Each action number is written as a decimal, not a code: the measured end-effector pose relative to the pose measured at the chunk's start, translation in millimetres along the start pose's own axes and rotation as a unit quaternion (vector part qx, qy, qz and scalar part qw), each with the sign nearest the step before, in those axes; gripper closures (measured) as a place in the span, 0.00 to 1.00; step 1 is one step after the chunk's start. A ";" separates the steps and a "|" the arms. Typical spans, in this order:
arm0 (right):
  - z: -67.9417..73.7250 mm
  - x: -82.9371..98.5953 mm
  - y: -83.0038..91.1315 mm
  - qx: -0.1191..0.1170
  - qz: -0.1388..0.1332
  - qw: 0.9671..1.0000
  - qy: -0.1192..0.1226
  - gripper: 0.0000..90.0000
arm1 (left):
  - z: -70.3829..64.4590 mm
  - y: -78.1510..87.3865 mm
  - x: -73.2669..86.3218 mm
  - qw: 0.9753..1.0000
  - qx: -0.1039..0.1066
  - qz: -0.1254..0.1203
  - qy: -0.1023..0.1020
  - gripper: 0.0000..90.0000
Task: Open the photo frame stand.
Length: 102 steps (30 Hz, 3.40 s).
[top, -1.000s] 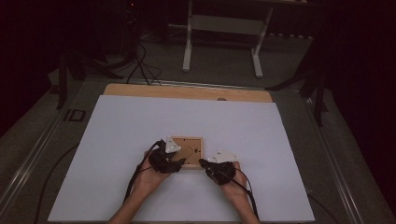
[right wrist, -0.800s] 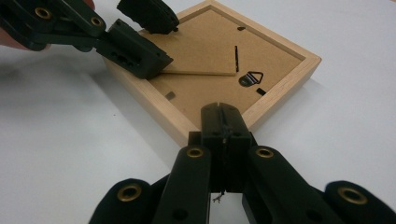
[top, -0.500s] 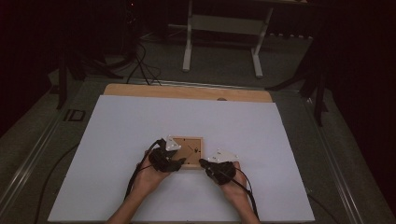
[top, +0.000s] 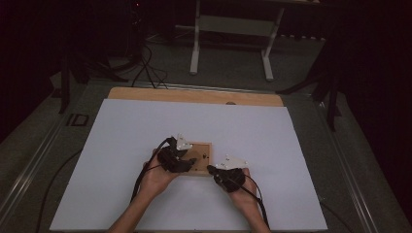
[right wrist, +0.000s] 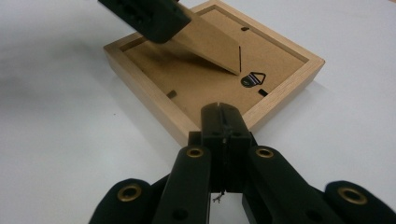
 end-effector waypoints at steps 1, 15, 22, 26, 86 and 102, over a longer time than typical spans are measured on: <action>-0.1 0.0 0.0 -0.001 0.000 1.000 -0.002 1.00 | -0.2 0.4 -1.4 1.000 0.000 0.001 -0.001 0.57; -0.3 0.1 0.0 -0.001 0.000 1.000 -0.002 1.00 | 2.4 -1.0 3.1 1.000 0.006 0.006 0.010 0.55; -0.1 0.0 0.0 -0.001 0.000 1.000 -0.002 1.00 | 7.1 2.6 6.6 0.999 0.017 0.009 0.030 0.50; -0.2 0.0 0.0 -0.001 0.000 1.000 -0.001 1.00 | 10.3 2.1 9.2 0.999 0.023 0.016 0.042 0.47; 0.6 -0.3 0.1 0.000 0.000 1.000 -0.001 1.00 | 26.8 -7.0 2.3 0.986 0.086 0.065 0.130 0.57; -8.1 -10.1 9.0 0.014 0.008 1.000 -0.018 0.89 | 19.1 -3.8 5.6 0.992 0.062 0.047 0.103 0.58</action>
Point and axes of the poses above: each handheld gripper's, and its own axes: y roughly backward along the jaws, x roughly out of its underside, z roughly to its left, the point moved 1 cm from there along -y, roughly forward along the jaws, and after that the axes turned 13 degrees about y, right-handed, at the moved point
